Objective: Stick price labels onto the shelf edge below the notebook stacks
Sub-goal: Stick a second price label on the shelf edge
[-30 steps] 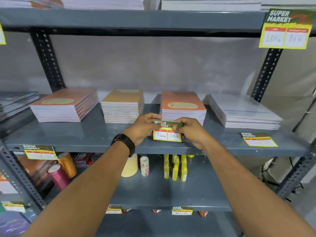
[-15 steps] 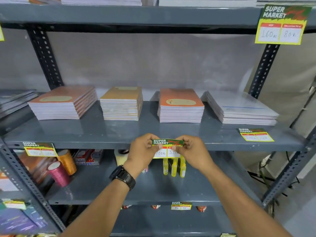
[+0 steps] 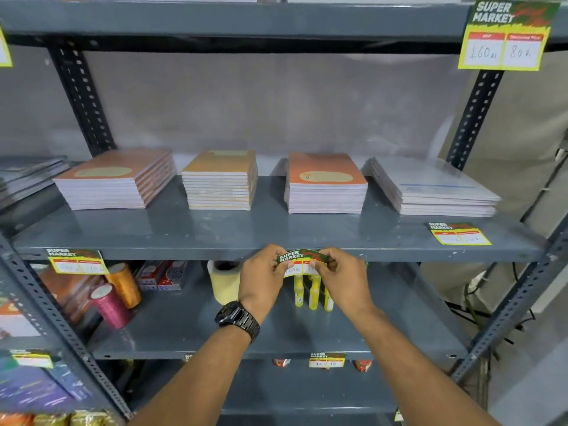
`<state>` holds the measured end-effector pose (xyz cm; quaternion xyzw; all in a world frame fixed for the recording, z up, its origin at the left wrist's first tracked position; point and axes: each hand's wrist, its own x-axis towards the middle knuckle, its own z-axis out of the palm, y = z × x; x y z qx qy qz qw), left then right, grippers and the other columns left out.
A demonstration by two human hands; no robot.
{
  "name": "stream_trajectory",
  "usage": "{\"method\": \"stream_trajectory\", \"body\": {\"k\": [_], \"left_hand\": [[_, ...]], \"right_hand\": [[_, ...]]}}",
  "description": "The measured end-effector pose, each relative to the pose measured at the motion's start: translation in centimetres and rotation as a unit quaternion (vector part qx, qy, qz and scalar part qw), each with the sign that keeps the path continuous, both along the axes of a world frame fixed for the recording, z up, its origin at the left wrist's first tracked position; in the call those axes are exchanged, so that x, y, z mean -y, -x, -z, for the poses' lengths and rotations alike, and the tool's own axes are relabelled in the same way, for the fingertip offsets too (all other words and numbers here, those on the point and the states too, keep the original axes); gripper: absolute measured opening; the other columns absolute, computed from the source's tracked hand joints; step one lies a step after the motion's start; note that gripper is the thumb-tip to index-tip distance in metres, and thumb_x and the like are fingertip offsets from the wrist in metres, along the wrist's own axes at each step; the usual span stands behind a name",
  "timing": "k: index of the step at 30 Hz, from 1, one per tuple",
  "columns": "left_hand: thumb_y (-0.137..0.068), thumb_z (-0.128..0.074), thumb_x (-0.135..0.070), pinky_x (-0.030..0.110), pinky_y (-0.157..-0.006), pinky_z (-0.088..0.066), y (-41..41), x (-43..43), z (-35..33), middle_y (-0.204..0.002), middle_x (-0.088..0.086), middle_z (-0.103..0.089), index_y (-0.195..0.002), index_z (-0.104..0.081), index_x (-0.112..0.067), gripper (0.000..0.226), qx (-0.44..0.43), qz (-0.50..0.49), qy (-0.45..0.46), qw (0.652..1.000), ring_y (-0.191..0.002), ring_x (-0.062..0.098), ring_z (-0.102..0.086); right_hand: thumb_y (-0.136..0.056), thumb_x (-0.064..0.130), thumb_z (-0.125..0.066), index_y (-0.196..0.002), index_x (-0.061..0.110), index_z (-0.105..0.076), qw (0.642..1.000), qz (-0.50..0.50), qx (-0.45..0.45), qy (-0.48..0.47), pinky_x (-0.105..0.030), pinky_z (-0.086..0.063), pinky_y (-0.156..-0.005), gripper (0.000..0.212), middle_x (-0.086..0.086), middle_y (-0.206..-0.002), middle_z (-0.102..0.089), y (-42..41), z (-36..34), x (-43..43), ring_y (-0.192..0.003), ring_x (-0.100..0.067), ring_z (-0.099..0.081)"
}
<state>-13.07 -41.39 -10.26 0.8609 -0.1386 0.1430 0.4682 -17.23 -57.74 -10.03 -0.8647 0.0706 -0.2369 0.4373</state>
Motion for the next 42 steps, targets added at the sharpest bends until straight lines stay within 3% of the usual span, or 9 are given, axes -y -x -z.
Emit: {"method": "stream_trajectory", "body": {"k": [16,20,22,24,26,28,30,35,42], "left_hand": [[-0.084,-0.071,-0.031,0.041,-0.071,-0.055,-0.7,-0.2,-0.8,-0.088,-0.006,-0.065,-0.091,-0.060,-0.022,0.016,0.048,-0.011,-0.087,0.995,-0.076,0.016,-0.062],[-0.079,-0.074,-0.039,0.034,-0.066,-0.052,-0.6,-0.6,-1.4,-0.087,-0.012,-0.060,-0.089,-0.055,-0.027,0.025,0.032,-0.046,-0.092,0.994,-0.074,0.013,-0.060],[-0.078,-0.075,-0.043,0.031,-0.062,-0.047,-0.4,-0.9,-1.6,-0.087,-0.013,-0.058,-0.091,-0.055,-0.029,0.028,0.040,-0.057,-0.107,0.992,-0.075,0.012,-0.059],[-0.077,-0.075,-0.045,0.029,-0.059,-0.043,-0.3,-1.4,-1.8,-0.087,-0.014,-0.057,-0.095,-0.056,-0.030,0.030,0.048,-0.060,-0.117,0.990,-0.076,0.010,-0.057],[-0.076,-0.075,-0.044,0.030,-0.060,-0.046,-0.5,-1.9,-1.9,-0.087,-0.014,-0.055,-0.097,-0.056,-0.030,0.031,0.049,-0.061,-0.122,0.989,-0.077,0.011,-0.058],[-0.077,-0.075,-0.040,0.034,-0.064,-0.050,-0.8,-2.3,-1.9,-0.086,-0.014,-0.055,-0.099,-0.057,-0.029,0.031,0.048,-0.057,-0.128,0.989,-0.077,0.013,-0.059],[-0.079,-0.074,-0.038,0.035,-0.066,-0.052,-1.0,-2.6,-2.1,-0.085,-0.013,-0.056,-0.101,-0.057,-0.029,0.029,0.047,-0.048,-0.139,0.988,-0.078,0.013,-0.060],[-0.080,-0.073,-0.040,0.036,-0.066,-0.053,-1.3,-3.1,-2.4,-0.085,-0.013,-0.059,-0.103,-0.057,-0.030,0.030,0.048,-0.042,-0.163,0.985,-0.078,0.011,-0.060],[-0.082,-0.071,-0.040,0.034,-0.065,-0.052,-1.0,-3.2,-2.5,-0.087,-0.014,-0.058,-0.102,-0.057,-0.030,0.026,0.058,-0.033,-0.183,0.981,-0.078,0.013,-0.060]], "right_hand": [[-0.083,0.033,-0.073,-0.087,0.022,-0.067,0.996,0.051,0.009,0.066,-0.034,-0.057,-0.067,0.014,0.008,-0.075,-0.067,-0.6,0.3,-0.4,-0.068,-0.009,-0.062],[-0.080,0.038,-0.075,-0.089,0.027,-0.060,0.990,0.081,0.019,0.111,-0.036,-0.054,-0.067,0.020,0.009,-0.079,-0.061,-0.3,0.1,-0.5,-0.078,-0.014,-0.057],[-0.080,0.032,-0.076,-0.099,0.025,-0.060,0.984,0.102,0.052,0.138,-0.037,-0.051,-0.076,0.026,0.007,-0.090,-0.061,0.0,0.4,-0.7,-0.088,-0.017,-0.056],[-0.079,0.024,-0.077,-0.110,0.020,-0.060,0.966,0.106,0.125,0.202,-0.039,-0.047,-0.085,0.035,0.001,-0.107,-0.063,0.7,0.8,-1.2,-0.098,-0.022,-0.056],[-0.082,0.017,-0.072,-0.119,0.015,-0.059,0.933,0.041,0.197,0.300,-0.041,-0.045,-0.093,0.039,-0.004,-0.120,-0.064,1.2,1.9,-1.9,-0.112,-0.025,-0.055],[-0.086,0.012,-0.058,-0.134,0.009,-0.049,0.889,-0.044,0.186,0.417,-0.043,-0.035,-0.109,0.049,-0.009,-0.139,-0.054,1.5,3.9,-2.6,-0.134,-0.027,-0.044],[-0.086,0.013,-0.046,-0.148,0.006,-0.030,0.855,-0.062,0.126,0.499,-0.047,-0.022,-0.117,0.064,-0.011,-0.155,-0.036,1.3,5.8,-2.5,-0.146,-0.029,-0.026],[-0.094,0.025,-0.045,-0.152,0.008,-0.019,0.818,-0.055,0.040,0.571,-0.053,-0.013,-0.117,0.066,-0.010,-0.161,-0.021,0.1,6.3,-0.6,-0.148,-0.028,-0.018],[-0.096,0.027,-0.040,-0.154,0.013,-0.013,0.817,-0.061,0.012,0.574,-0.054,-0.011,-0.119,0.065,-0.003,-0.162,-0.013,0.2,5.8,-0.3,-0.150,-0.022,-0.010]]}}
